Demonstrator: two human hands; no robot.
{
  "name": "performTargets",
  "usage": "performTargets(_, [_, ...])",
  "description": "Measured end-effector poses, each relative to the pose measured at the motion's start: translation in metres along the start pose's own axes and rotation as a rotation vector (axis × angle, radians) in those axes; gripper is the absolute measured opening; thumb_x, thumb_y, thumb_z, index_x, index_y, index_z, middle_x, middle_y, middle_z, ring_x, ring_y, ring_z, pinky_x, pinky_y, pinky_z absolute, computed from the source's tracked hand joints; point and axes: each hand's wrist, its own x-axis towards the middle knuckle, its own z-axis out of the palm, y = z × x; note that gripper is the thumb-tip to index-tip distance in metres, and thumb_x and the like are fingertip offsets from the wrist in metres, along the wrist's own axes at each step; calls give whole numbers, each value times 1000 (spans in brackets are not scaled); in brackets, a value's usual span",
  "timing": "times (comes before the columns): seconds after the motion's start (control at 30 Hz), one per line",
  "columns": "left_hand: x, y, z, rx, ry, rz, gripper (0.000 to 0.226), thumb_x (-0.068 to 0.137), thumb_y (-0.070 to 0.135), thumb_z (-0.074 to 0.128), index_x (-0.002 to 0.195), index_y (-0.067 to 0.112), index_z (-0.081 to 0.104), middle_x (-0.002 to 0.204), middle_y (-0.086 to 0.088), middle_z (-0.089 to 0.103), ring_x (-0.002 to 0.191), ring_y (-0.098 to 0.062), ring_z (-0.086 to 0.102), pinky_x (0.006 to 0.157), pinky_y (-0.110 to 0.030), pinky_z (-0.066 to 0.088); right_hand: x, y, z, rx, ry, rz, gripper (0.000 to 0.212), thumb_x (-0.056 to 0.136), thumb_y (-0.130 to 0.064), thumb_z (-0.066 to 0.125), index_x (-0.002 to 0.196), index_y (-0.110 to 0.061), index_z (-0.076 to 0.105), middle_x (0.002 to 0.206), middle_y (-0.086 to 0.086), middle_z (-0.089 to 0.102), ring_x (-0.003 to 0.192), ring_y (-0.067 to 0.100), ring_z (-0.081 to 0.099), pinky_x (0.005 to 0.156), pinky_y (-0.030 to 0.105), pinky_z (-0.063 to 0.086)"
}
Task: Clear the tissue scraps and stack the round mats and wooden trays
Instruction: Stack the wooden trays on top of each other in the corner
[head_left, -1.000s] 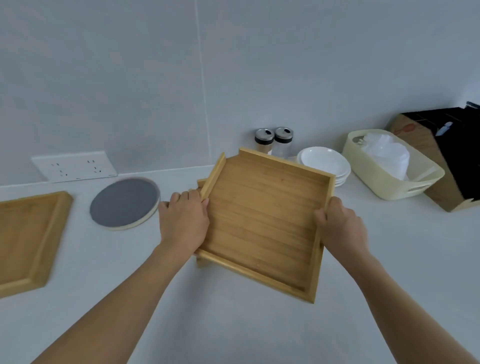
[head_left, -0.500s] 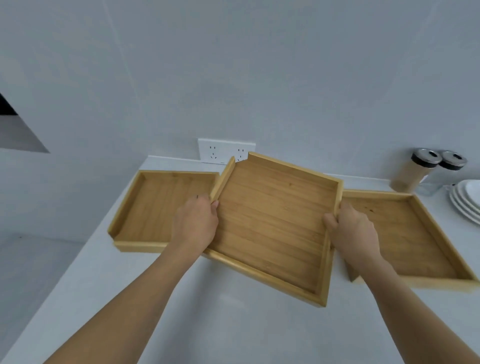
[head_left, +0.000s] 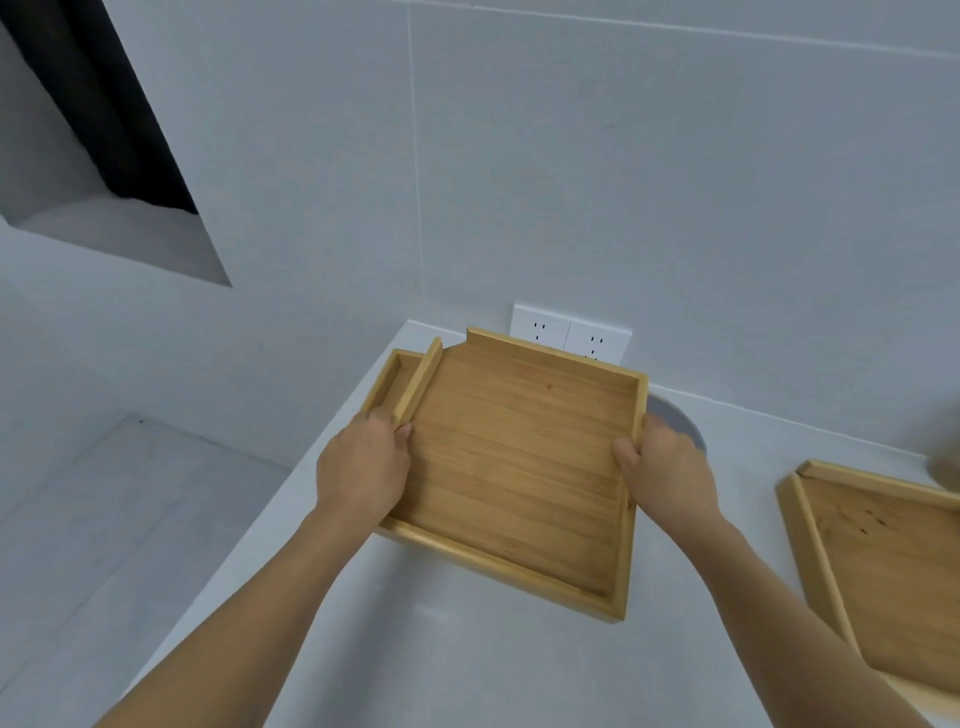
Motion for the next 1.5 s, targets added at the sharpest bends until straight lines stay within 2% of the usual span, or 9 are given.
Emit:
performTargets(0.17, [1, -16, 0, -27, -3, -77, 31, 96, 30, 41, 75, 8, 43, 67, 1, 41, 66, -23, 48, 58, -32, 37, 11, -15, 12, -12, -63, -35, 19, 90, -20, 38, 84, -3, 45, 73, 12, 55, 72, 33, 54, 57, 34, 40])
performTargets(0.43, [16, -23, 11, -12, -27, -110, 30, 95, 31, 43, 75, 9, 46, 65, 1, 42, 60, -18, 47, 55, -29, 36, 30, -15, 31, -6, -113, -48, 20, 89, -18, 35, 88, -4, 49, 76, 14, 60, 70, 33, 59, 65, 42, 52])
performTargets(0.57, [23, -17, 17, -38, -42, -104, 29, 95, 30, 45, 73, 10, 46, 65, 1, 44, 61, -20, 49, 55, -30, 37, 39, -9, 29, 2, -128, -26, 19, 89, -18, 35, 85, -4, 48, 73, 12, 59, 69, 32, 58, 61, 39, 49])
performTargets(0.77, [22, 14, 32, -78, -102, -22, 25, 93, 30, 47, 75, 13, 48, 64, 2, 48, 59, -15, 49, 48, -24, 33, 35, 26, 15, 23, -96, 66, 19, 88, -16, 37, 77, -2, 45, 65, 11, 54, 62, 29, 53, 60, 37, 45])
performTargets(0.87, [17, 30, 45, -63, -145, 21, 25, 93, 31, 47, 78, 11, 53, 66, 1, 50, 63, -18, 51, 53, -27, 38, 26, 46, 6, -4, -79, 115, 19, 90, -16, 38, 80, -1, 46, 68, 12, 55, 65, 29, 53, 61, 38, 45])
performTargets(1.03, [3, 59, 61, -91, -209, 111, 25, 94, 30, 47, 81, 9, 54, 73, -2, 53, 62, -16, 47, 51, -26, 32, 6, 81, -8, -42, -42, 192, 25, 91, -16, 39, 67, -11, 34, 62, 5, 45, 54, 18, 40, 48, 31, 30])
performTargets(1.23, [-19, 82, 78, -142, -284, 177, 26, 92, 28, 49, 74, 10, 48, 72, -5, 53, 66, -23, 49, 58, -32, 37, -28, 116, -19, -25, -15, 300, 21, 92, -19, 40, 75, -7, 42, 64, 7, 49, 58, 23, 48, 53, 33, 37])
performTargets(1.4, [-40, 94, 85, -133, -323, 230, 31, 93, 29, 48, 66, 14, 42, 62, 3, 43, 59, -18, 44, 48, -28, 27, -56, 136, -26, -33, -17, 377, 21, 91, -19, 40, 81, -2, 46, 65, 9, 51, 60, 27, 53, 57, 37, 46])
performTargets(1.5, [-53, 97, 90, -148, -356, 243, 33, 93, 28, 49, 64, 15, 40, 63, 2, 45, 58, -16, 45, 48, -28, 29, -71, 146, -27, -43, -20, 393, 20, 92, -20, 39, 85, -3, 48, 71, 12, 57, 64, 30, 58, 62, 40, 49])
